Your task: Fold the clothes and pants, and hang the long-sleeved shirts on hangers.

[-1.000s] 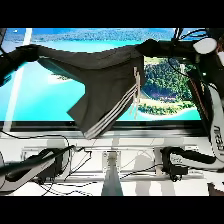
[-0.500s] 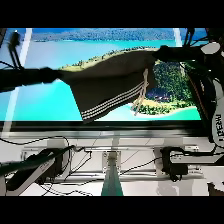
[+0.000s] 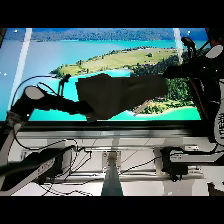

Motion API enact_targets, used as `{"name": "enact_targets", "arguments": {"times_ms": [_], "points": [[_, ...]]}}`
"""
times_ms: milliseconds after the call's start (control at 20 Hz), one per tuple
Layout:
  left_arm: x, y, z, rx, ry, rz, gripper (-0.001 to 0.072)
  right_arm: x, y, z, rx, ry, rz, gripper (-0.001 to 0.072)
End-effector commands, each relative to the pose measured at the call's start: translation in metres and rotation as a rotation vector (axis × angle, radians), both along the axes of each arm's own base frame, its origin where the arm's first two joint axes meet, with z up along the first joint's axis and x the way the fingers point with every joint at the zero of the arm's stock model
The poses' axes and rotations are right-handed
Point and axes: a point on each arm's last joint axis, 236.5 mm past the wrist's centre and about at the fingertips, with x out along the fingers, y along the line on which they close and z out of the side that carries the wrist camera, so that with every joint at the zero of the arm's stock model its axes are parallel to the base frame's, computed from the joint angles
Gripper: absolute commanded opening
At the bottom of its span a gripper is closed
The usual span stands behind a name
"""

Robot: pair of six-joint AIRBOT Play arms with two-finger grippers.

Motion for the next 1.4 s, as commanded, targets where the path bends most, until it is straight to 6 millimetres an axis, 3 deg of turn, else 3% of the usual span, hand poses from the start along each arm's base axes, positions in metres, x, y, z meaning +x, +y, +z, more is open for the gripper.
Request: {"name": "enact_targets", "arguments": {"times_ms": [0,200,300,500,650,850,1000,1050,1100,1200,1350], "points": [[-0.013,-0.023,-0.022,-0.004,0.045,-0.011,0.0697,0.009,-0.02,-0.011,-0.067,-0.008,-0.06,0.0558],[0.0,-0.025,-0.026,-0.011,0.033,0.034,0.0697,0.012,-0.018,-0.046,-0.027,0.078,-0.111,0.0559],[0.004,-0.024,-0.027,-0.008,0.018,0.048,0.0697,0.01,-0.017,-0.069,-0.014,0.131,-0.111,0.0602],[0.012,-0.023,-0.027,-0.002,-0.005,0.071,0.0696,0.015,-0.027,-0.108,0.028,0.23,-0.211,0.0607],[0.026,-0.02,-0.029,0.007,-0.048,0.113,0.0696,0.019,-0.014,-0.123,0.166,0.296,-0.252,0.0607],[0.056,-0.008,-0.032,0.057,-0.17,0.169,0.0696,-0.001,0.045,-0.127,0.435,0.448,-0.172,0.0607],[0.068,0.005,-0.039,0.126,-0.241,0.167,0.0695,-0.019,0.082,-0.129,0.452,0.523,-0.059,0.0595],[0.069,0.007,-0.039,0.134,-0.25,0.168,0.0695,-0.022,0.097,-0.126,0.457,0.524,-0.011,0.0521],[0.071,0.007,-0.039,0.138,-0.258,0.172,0.0695,-0.025,0.114,-0.123,0.471,0.526,0.026,0.0498],[0.077,0.011,-0.039,0.15,-0.282,0.183,0.0685,-0.029,0.152,-0.115,0.502,0.533,0.085,0.0499],[0.084,0.026,-0.049,0.238,-0.344,0.148,0.0685,-0.051,0.211,-0.117,0.464,0.552,0.218,0.05]]}}
